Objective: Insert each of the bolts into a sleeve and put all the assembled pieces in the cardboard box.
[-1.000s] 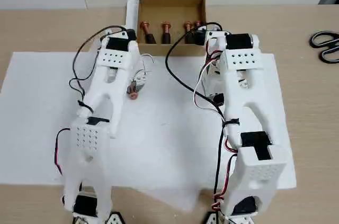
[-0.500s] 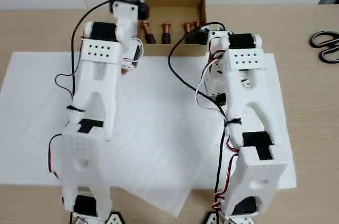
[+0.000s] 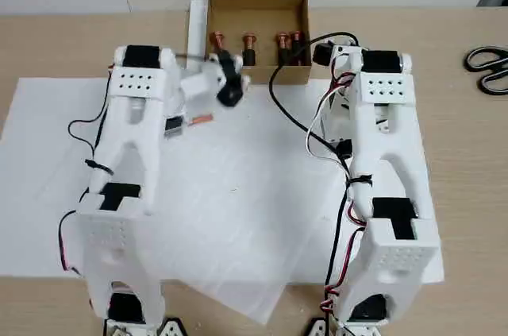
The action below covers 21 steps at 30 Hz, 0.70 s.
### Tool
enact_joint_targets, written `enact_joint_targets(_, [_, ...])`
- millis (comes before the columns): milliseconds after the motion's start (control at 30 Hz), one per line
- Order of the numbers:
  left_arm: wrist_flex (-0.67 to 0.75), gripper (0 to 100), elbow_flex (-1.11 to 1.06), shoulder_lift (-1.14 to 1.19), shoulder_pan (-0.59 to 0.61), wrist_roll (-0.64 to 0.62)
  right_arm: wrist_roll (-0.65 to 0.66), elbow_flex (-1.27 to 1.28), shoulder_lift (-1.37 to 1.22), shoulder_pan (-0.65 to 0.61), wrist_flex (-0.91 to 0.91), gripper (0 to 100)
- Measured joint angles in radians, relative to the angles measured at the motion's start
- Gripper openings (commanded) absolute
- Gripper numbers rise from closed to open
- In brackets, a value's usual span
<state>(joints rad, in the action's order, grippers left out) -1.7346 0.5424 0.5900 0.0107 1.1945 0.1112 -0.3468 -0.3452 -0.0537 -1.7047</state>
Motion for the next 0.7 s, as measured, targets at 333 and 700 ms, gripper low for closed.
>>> enact_joint_targets(333, [0.130, 11, -0.118, -0.002, -0.002, 0.058, 0.000, 0.000, 0.000, 0.000, 0.000, 0.4])
enact_joint_targets(700, [0.140, 14, -0.081, -0.003, 0.009, -0.109, 0.043, 0.000, 0.000, 0.000, 0.000, 0.4])
